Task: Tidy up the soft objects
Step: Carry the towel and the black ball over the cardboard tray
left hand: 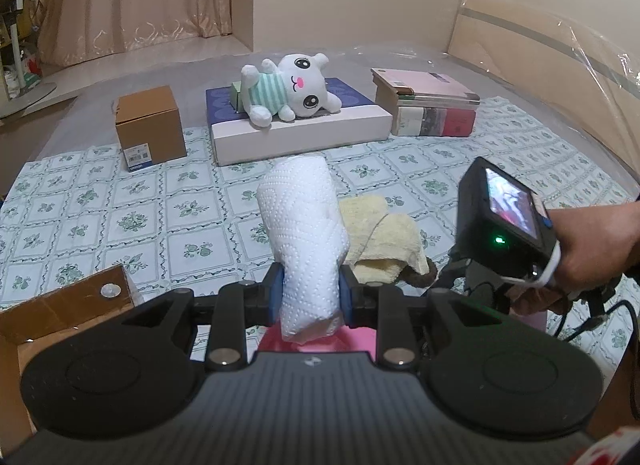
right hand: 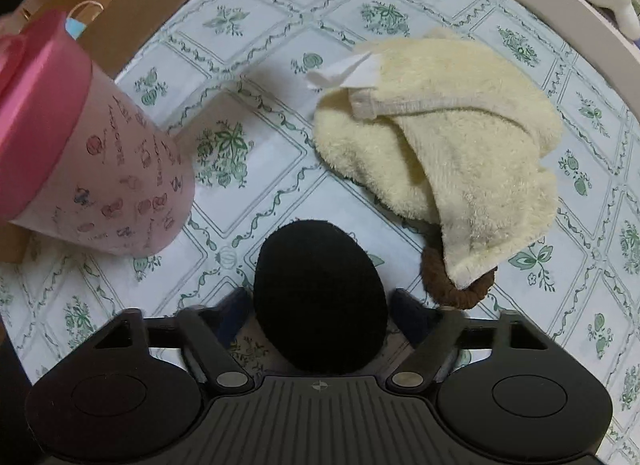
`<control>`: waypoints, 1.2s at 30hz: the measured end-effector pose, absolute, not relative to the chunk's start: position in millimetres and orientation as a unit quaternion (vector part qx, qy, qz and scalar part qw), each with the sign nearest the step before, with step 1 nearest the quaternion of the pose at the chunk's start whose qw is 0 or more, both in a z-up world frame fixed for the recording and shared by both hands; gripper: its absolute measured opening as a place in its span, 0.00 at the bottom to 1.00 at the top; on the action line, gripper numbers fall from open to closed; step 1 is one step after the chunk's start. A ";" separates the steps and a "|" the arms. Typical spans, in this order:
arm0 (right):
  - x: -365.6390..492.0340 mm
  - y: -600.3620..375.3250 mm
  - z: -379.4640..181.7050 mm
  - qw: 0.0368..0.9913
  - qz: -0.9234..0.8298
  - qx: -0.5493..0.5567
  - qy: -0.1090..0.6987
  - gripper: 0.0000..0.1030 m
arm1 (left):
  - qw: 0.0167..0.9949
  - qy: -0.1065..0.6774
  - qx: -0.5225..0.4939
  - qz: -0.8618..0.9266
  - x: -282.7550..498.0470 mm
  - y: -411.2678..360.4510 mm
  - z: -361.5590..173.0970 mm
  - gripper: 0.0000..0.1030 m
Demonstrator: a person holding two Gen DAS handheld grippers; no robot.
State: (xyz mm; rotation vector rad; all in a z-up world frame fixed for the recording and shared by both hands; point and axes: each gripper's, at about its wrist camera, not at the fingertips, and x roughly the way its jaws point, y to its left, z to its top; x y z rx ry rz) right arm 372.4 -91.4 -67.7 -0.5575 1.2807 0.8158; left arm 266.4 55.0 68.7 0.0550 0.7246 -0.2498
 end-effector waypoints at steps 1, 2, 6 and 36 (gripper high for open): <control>371.0 -92.3 -65.1 0.695 0.366 -0.245 0.569 0.64 | 0.927 0.354 0.026 -0.120 266.7 55.2 68.9 0.25; 369.4 -93.0 -62.0 0.700 0.365 -0.239 0.565 0.64 | 0.928 0.353 0.026 -0.119 266.4 55.7 69.8 0.25; 365.3 -103.1 -34.9 0.743 0.353 -0.193 0.535 0.64 | 0.931 0.346 0.023 -0.111 261.7 58.0 78.2 0.25; 152.1 -151.7 101.8 0.868 0.312 0.040 0.385 0.64 | 0.951 0.307 -0.023 -0.024 78.2 81.9 118.8 0.25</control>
